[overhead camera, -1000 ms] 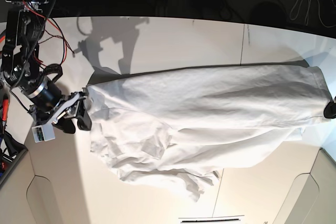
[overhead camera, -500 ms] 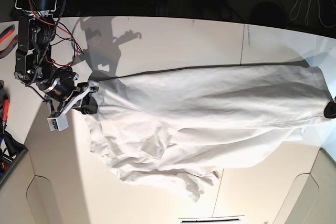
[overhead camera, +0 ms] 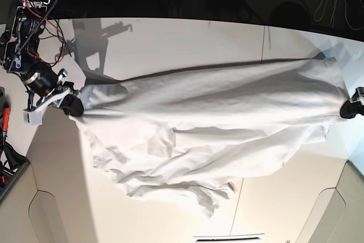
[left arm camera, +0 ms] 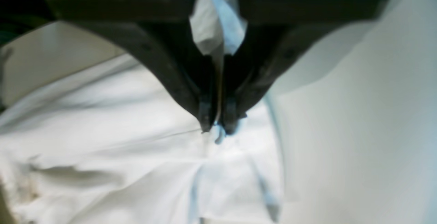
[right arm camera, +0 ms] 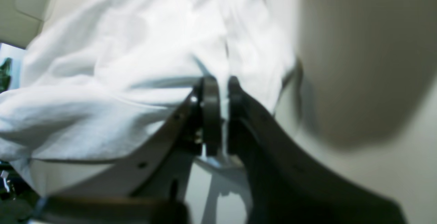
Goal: Layout the t-shirt on the table in an organized manner, then fold the t-shirt properly
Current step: 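Raise the shirt with both grippers and shake it out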
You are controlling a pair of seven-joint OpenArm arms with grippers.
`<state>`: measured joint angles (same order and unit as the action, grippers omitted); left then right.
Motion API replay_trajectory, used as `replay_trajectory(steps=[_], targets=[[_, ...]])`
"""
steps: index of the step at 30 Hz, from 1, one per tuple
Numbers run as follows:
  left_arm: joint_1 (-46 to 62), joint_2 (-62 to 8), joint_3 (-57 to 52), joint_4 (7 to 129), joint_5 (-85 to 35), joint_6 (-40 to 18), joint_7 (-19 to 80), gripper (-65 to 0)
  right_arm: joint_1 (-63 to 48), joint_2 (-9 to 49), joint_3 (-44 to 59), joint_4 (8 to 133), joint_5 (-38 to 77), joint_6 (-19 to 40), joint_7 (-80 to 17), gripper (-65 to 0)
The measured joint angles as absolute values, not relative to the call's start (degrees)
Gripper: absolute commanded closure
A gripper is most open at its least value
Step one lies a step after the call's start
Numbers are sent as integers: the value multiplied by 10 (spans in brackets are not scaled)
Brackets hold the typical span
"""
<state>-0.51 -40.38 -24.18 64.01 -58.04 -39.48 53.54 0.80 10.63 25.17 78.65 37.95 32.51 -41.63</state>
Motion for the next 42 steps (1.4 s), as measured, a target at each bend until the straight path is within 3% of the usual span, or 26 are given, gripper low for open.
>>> replay_trajectory(steps=[5, 10, 16, 24, 27, 33, 42], targets=[[3, -365, -249, 641, -735, -395, 546, 0, -21, 106, 252, 787, 384, 323, -416, 0], [3, -341, -260, 659, -831, -395, 668, 0, -21, 106, 252, 787, 383, 323, -414, 0], [15, -342, -297, 711, -831, -395, 780, 0, -21, 106, 252, 787, 374, 324, -402, 0], [112, -347, -344, 835, -830, -397, 786, 0, -21, 106, 252, 787, 327, 319, -373, 0], [137, -335, -399, 864, -833, -397, 739, 0, -21, 106, 252, 787, 325, 316, -372, 0], [148, -309, -498, 865, -832, -397, 752, 0, -21, 106, 268, 787, 326, 313, -358, 0], [216, -306, -499, 865, -833, -397, 756, 0, -21, 106, 280, 787, 332, 313, -357, 0]])
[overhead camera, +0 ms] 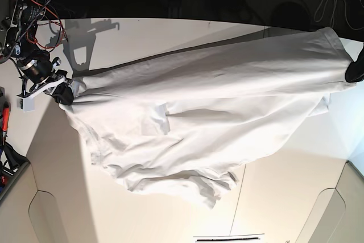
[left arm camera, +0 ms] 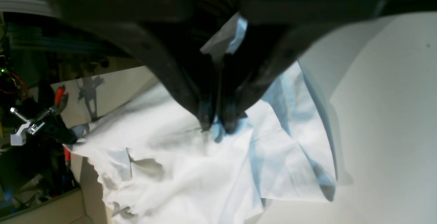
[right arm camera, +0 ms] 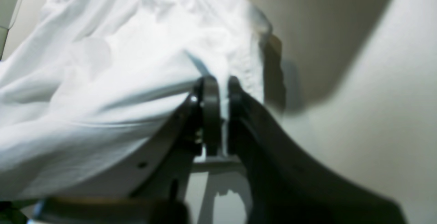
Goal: Layout the t-shirt on the table in an organized manner, then fold the t-shirt properly
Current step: 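Raise the shirt with both grippers and shake it out, then lower the held shirt flat onto the table with both grippers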
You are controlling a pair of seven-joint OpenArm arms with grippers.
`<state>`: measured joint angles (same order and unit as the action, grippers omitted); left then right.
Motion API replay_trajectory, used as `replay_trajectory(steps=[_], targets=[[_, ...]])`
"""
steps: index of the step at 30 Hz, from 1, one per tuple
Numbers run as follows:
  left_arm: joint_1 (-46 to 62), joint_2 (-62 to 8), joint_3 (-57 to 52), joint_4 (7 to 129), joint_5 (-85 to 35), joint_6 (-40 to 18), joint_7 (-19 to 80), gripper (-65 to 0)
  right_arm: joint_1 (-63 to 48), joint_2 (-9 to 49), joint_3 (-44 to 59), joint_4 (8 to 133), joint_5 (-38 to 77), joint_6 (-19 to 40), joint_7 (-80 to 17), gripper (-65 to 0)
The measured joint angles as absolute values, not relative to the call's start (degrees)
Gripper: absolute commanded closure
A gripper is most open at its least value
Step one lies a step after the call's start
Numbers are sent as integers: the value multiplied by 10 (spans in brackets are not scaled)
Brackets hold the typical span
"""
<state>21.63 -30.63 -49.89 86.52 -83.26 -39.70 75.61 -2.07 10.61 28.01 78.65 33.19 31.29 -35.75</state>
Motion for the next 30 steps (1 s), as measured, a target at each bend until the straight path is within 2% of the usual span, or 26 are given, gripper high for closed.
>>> replay_trajectory(steps=[4, 10, 21, 22, 24, 26, 30], targets=[[215, -306, -499, 865, -834, -397, 756, 0, -21, 106, 280, 787, 337, 313, -357, 0], [216, -306, -482, 865, -724, -397, 721, 0, -21, 106, 280, 787, 339, 313, -358, 0], [216, -307, -306, 865, -413, -397, 555, 0, -21, 106, 280, 787, 338, 312, -356, 0], [216, -306, -295, 865, -388, -397, 543, -9, -21, 106, 280, 787, 338, 312, -356, 0], [215, -306, -286, 865, -348, -399, 524, -148, -21, 106, 280, 787, 338, 312, -356, 0], [216, -307, -286, 865, -315, -399, 510, -222, -21, 106, 280, 787, 338, 312, -356, 0], [214, -316, -286, 865, -248, -349, 493, -229, -20, 106, 281, 787, 338, 312, -356, 0]])
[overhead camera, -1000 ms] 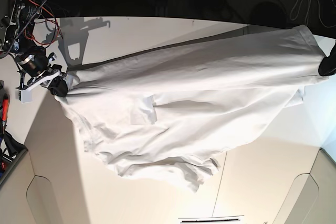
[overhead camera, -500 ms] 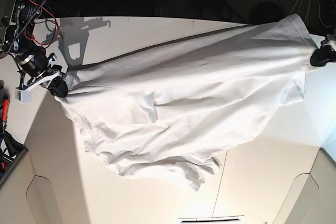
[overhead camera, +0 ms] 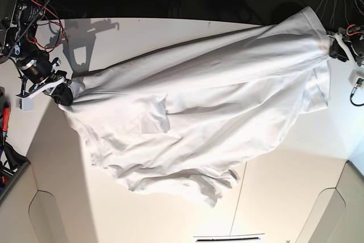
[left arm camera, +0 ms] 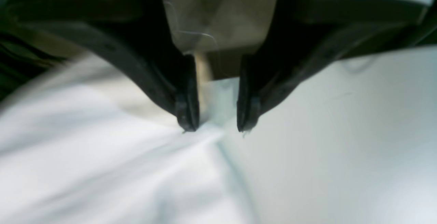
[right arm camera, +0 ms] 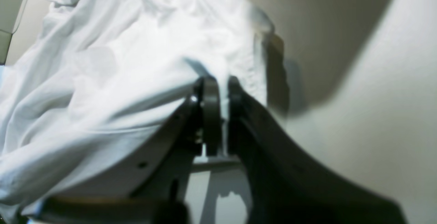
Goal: Layout the t-shirt on the table in an organized manner, then fold the t-shirt properly
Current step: 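Lower the held shirt flat onto the table with both grippers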
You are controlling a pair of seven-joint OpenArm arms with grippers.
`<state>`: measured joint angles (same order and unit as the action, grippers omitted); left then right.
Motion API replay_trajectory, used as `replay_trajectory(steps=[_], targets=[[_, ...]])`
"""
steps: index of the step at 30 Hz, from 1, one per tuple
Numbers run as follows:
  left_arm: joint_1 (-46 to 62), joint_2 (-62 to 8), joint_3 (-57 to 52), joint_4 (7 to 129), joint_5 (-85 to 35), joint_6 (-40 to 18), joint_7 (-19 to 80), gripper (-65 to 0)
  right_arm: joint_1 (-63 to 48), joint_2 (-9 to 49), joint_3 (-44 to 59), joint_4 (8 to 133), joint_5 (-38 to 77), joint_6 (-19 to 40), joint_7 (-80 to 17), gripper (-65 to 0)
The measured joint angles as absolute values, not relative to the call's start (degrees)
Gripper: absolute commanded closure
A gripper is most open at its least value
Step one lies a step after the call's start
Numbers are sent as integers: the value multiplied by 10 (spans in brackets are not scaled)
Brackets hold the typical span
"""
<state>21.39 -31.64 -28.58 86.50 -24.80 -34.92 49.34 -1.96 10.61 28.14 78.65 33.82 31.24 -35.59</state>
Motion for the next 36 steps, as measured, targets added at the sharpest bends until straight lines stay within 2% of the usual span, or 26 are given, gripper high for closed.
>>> replay_trajectory(steps=[1, 4, 6, 12, 13, 14, 16, 18, 21, 25, 29, 32, 36], targets=[[214, -321, -286, 865, -230, -334, 488, -229, -18, 106, 283, 787, 338, 313, -356, 0], [214, -334, -287, 865, -204, -288, 462, -229, -8, 106, 291, 794, 336, 312, -357, -154], [212, -341, -287, 865, -199, -274, 448, -229, -3, 106, 295, 812, 336, 311, -356, -180], [203, -341, -288, 886, -233, -281, 446, -228, -2, 106, 297, 896, 336, 308, -358, -180], [203, -342, -288, 894, -252, -290, 445, -228, -2, 106, 297, 913, 336, 308, -358, -172], [203, -342, -288, 903, -284, -304, 445, -219, -2, 106, 297, 930, 337, 308, -357, -132], [203, -341, -289, 916, -370, -347, 458, -145, -2, 106, 297, 960, 340, 311, -359, 0], [203, -331, -289, 927, -477, -396, 482, -4, -2, 106, 294, 979, 351, 311, -372, 0], [201, -294, -288, 937, -576, -398, 503, 0, -2, 104, 272, 980, 354, 311, -375, 0], [203, -247, -281, 932, -550, -397, 536, 0, -1, 66, 229, 949, 335, 312, -356, 0], [203, -230, -261, 929, -536, -397, 599, 0, 30, 41, 166, 865, 213, 320, -311, 0], [203, -230, -248, 929, -531, -397, 644, 0, 68, 51, 151, 799, 156, 302, -287, 0], [203, -230, -243, 916, -473, -398, 609, 0, 99, 76, 152, 729, 108, 251, -285, 0]])
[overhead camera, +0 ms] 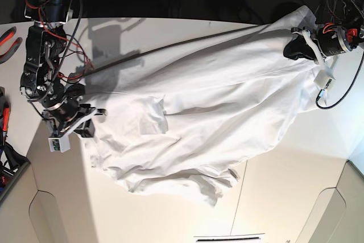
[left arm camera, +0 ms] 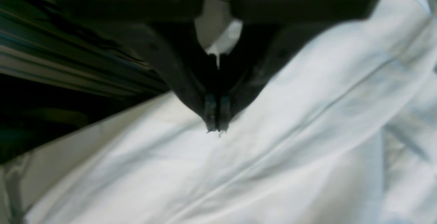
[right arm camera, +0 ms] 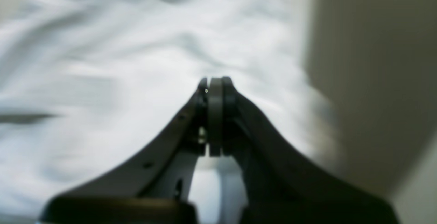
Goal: Layout the t-shirt on the table in an organized manner, then fold the t-shirt properly
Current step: 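Lower the held shirt flat onto the table with both grippers, then release the shirt and move the right gripper onto the shirt's collar edge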
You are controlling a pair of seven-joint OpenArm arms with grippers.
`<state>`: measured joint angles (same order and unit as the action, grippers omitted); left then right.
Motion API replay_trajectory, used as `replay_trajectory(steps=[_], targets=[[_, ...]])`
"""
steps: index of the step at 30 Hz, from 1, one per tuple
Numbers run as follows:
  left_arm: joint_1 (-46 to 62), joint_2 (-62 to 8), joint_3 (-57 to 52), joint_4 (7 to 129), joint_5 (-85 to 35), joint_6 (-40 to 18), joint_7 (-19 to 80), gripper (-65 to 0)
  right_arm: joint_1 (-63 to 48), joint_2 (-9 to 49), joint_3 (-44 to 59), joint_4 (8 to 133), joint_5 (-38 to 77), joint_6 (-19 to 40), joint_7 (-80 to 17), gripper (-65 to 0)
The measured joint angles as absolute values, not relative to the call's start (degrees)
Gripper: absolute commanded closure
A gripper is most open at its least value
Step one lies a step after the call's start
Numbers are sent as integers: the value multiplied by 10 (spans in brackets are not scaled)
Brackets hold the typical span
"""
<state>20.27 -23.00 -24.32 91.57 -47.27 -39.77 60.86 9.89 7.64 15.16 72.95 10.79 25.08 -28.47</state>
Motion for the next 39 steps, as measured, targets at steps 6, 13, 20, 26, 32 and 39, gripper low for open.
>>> replay_trajectory(steps=[6, 13, 20, 26, 32, 39], targets=[[187, -230, -243, 836, -374, -399, 522, 0, 85, 100, 152, 690, 111, 227, -328, 0], [95, -230, -244, 738, -373, -402, 516, 0, 26, 108, 153, 718, 156, 227, -319, 0], [31, -238, -243, 707, -366, -397, 517, 0, -45, 109, 154, 789, 180, 226, -342, 0], [13, -260, -243, 709, -510, -396, 509, 0, -88, 108, 154, 898, 193, 224, -379, 0], [-15, -271, -243, 721, -514, -395, 499, -52, -52, 80, 154, 1003, 253, 227, -365, 0], [-45, -272, -220, 720, -356, -395, 379, -222, -40, 6, 49, 1001, 261, 257, -373, 0]])
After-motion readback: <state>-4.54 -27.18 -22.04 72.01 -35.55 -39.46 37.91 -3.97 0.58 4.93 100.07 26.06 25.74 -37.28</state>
